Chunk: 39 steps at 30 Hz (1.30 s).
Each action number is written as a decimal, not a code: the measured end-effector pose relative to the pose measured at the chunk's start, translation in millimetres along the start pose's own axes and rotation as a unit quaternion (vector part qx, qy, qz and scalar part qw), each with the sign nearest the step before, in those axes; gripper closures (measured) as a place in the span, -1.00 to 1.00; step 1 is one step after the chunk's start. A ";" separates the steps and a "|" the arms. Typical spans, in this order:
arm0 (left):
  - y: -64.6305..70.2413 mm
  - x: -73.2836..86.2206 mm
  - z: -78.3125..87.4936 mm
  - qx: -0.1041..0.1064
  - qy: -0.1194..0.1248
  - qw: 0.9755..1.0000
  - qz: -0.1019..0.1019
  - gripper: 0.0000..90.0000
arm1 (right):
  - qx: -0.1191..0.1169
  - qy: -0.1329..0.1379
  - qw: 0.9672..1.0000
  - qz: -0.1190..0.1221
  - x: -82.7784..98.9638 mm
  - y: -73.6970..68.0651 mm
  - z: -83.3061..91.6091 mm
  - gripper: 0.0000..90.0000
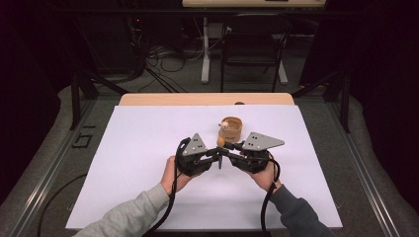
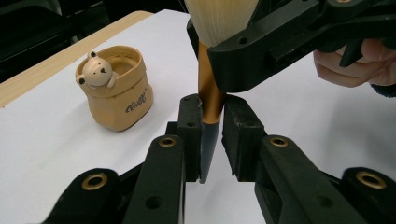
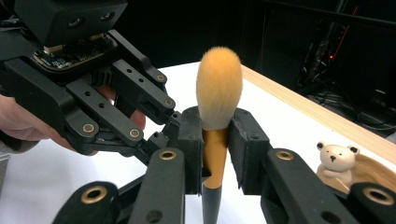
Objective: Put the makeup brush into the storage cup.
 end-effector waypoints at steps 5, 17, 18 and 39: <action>-1.2 0.9 -0.2 0.009 -0.002 1.000 0.006 0.66 | 0.003 0.000 1.000 0.005 -0.4 -1.0 0.1 0.69; -7.2 14.5 4.9 0.006 -0.018 1.000 0.018 -0.25 | 0.017 -0.003 1.000 0.006 1.6 5.5 2.5 0.69; -8.3 16.5 5.7 0.005 -0.019 1.000 0.020 -0.29 | 0.018 -0.004 1.000 0.007 1.8 6.2 2.7 0.69; -25.8 65.1 28.2 -0.033 -0.050 0.997 0.039 -0.82 | 0.038 -0.009 0.999 0.009 3.2 14.6 7.3 0.69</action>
Point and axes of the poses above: each handheld gripper's, and its own axes: z roughly backward along the jaws, x roughly out of its underside, y roughly to its right, the point moved 3 cm from there along -z, roughly forward along the jaws, and after that the axes turned 10 degrees about y, right-handed, at the moved point
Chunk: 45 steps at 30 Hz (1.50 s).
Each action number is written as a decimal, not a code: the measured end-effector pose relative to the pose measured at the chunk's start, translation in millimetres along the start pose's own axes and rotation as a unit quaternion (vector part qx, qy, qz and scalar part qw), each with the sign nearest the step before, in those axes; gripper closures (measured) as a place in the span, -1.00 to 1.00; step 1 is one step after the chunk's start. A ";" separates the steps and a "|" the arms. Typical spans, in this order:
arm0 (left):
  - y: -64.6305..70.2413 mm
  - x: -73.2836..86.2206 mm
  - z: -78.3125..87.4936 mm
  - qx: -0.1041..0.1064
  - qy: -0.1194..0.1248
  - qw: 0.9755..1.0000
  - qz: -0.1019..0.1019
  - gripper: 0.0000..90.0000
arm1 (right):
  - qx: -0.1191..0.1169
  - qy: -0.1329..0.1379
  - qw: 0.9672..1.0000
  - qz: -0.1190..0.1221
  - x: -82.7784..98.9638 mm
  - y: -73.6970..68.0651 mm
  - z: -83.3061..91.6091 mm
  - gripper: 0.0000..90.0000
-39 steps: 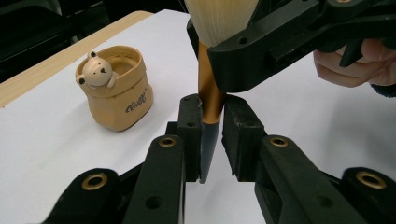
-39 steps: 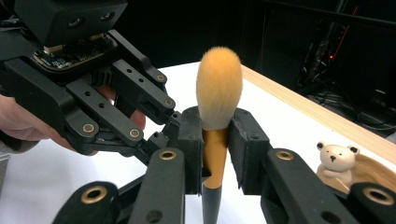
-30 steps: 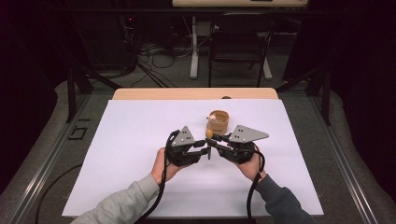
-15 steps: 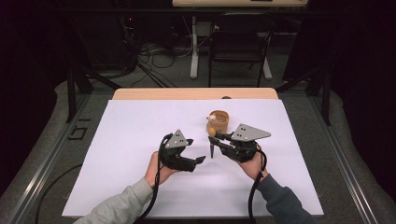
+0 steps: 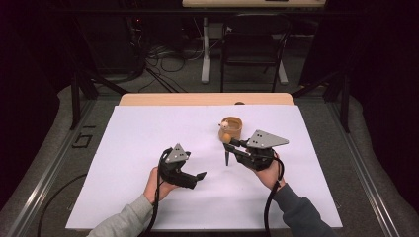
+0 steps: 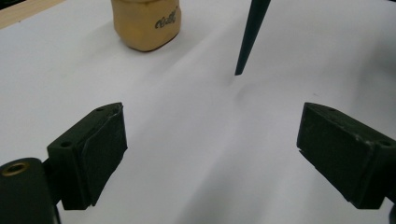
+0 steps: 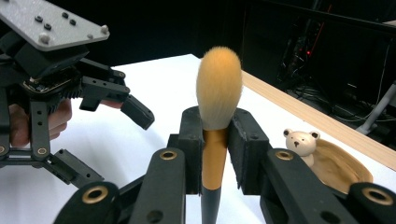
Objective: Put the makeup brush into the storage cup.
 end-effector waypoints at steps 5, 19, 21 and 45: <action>-2.7 10.1 4.8 -0.010 0.000 1.000 0.000 -0.88 | 0.004 -0.003 1.000 0.002 0.0 1.9 1.3 0.69; -11.3 26.2 16.5 -0.025 -0.013 1.000 -0.003 -1.00 | 0.025 -0.004 1.000 0.003 -2.3 9.9 7.0 0.69; -12.5 27.2 18.2 -0.028 -0.013 1.000 -0.004 -1.00 | 0.028 -0.003 1.000 0.002 -3.0 11.2 8.3 0.69; -24.1 41.6 39.7 -0.036 0.002 0.999 -0.002 -1.00 | 0.055 0.004 0.998 0.004 -11.4 25.7 15.1 0.69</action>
Point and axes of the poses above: each handheld gripper's, and its own axes: z roughly backward along the jaws, x roughly out of its underside, y roughly to its right, the point moved 3 cm from there along -z, roughly forward along the jaws, and after that the axes turned 10 degrees about y, right-handed, at the moved point
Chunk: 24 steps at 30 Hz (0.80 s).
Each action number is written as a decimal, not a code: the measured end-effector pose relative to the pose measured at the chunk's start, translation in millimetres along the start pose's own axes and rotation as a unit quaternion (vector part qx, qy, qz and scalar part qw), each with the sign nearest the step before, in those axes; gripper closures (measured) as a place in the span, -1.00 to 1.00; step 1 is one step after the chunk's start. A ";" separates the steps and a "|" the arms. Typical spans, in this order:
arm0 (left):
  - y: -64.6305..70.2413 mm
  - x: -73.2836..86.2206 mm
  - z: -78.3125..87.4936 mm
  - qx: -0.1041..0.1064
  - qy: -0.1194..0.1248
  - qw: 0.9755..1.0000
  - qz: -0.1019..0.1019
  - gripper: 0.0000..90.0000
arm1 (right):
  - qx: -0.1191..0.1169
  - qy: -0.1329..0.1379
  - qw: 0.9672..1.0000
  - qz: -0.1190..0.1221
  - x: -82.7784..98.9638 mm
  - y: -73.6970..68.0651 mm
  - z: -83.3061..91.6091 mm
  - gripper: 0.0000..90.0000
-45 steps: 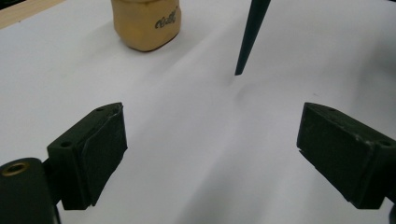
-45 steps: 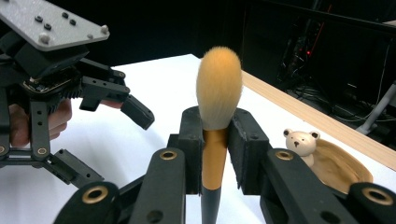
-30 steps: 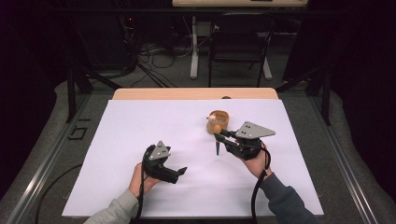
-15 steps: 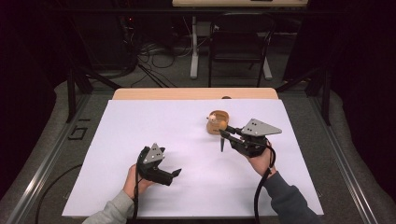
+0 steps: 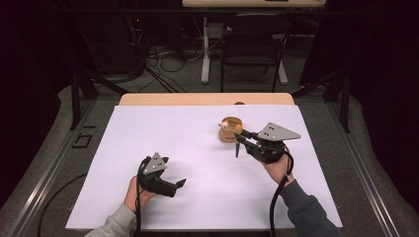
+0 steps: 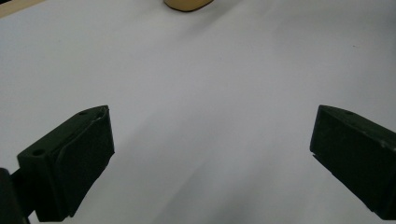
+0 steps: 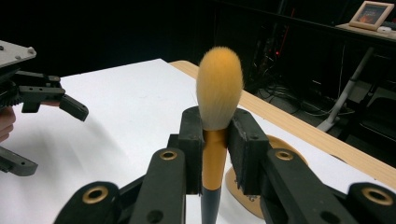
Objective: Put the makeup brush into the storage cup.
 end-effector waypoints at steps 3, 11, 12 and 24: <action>-2.0 0.9 2.8 -0.004 0.001 1.000 0.002 -1.00 | 0.004 0.002 1.000 -0.002 -0.8 2.5 -0.4 0.69; -4.1 3.2 8.1 -0.008 0.006 1.000 0.005 -1.00 | 0.012 0.001 1.000 -0.005 -2.5 8.7 -2.5 0.69; -4.6 3.3 9.0 -0.009 0.006 1.000 0.004 -1.00 | 0.012 0.002 1.000 -0.004 -2.5 9.5 -3.2 0.69; -6.8 3.6 10.1 -0.012 0.008 1.000 0.008 -1.00 | 0.019 0.001 1.000 -0.008 -5.2 17.5 -10.2 0.69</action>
Point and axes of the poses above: each handheld gripper's, and its own axes: z roughly backward along the jaws, x roughly out of its underside, y roughly to its right, the point moved 3 cm from there along -z, roughly forward along the jaws, and after that the axes turned 10 degrees about y, right-handed, at the moved point
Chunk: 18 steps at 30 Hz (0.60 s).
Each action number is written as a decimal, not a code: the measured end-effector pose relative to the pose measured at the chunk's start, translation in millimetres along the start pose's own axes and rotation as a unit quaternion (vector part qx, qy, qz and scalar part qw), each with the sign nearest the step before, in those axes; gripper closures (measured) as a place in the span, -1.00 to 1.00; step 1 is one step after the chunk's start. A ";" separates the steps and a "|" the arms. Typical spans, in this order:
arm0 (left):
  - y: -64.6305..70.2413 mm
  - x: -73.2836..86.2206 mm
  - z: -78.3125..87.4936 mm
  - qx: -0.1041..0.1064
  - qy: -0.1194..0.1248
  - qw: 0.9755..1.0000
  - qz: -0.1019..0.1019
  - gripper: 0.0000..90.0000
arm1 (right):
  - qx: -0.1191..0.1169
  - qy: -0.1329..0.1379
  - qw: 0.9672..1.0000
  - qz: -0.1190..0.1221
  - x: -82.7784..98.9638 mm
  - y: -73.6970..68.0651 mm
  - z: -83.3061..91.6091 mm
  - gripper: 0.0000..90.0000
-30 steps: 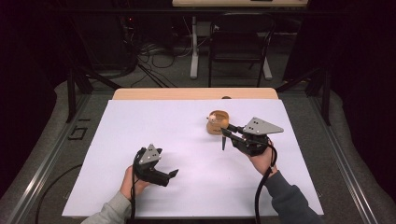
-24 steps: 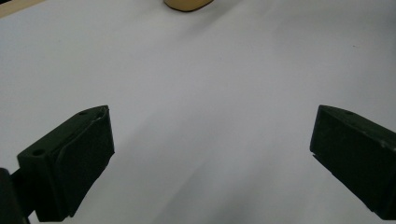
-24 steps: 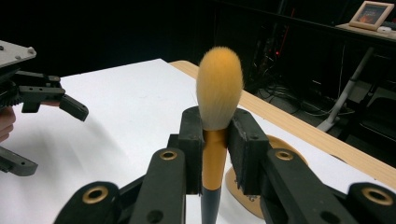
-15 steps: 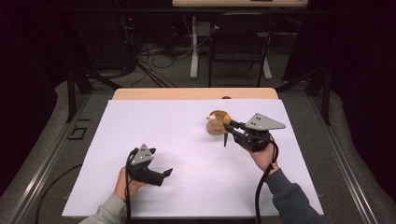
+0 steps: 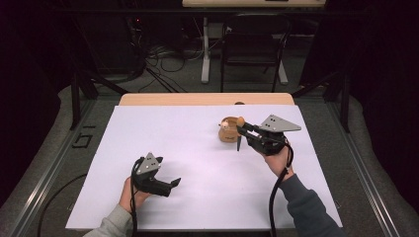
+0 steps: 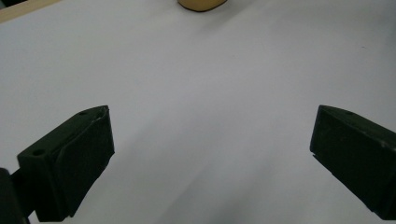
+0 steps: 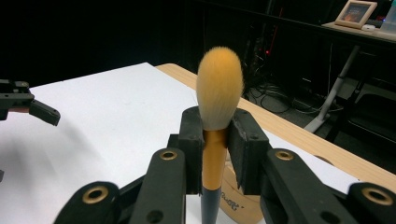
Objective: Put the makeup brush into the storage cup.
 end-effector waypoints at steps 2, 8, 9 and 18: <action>-0.2 -0.2 -0.1 0.000 0.000 1.000 -0.001 -1.00 | 0.002 0.001 1.000 -0.002 -1.4 1.3 -0.8 0.69; -1.0 -0.4 -0.2 0.000 0.000 1.000 -0.005 -1.00 | 0.007 0.006 1.000 0.000 -7.1 4.3 -2.3 0.69; -1.1 -0.5 -0.1 -0.001 0.000 1.000 -0.005 -1.00 | 0.006 0.006 1.000 0.001 -8.0 5.0 -2.4 0.69; -1.9 -0.4 -0.3 -0.001 0.001 1.000 -0.003 -1.00 | 0.015 0.018 1.000 0.000 -17.9 10.8 -3.1 0.69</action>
Point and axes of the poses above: each handheld gripper's, and its own axes: z roughly backward along the jaws, x roughly out of its underside, y roughly to its right, the point moved 3 cm from there along -z, roughly forward along the jaws, and after that the axes turned 10 degrees about y, right-handed, at the moved point
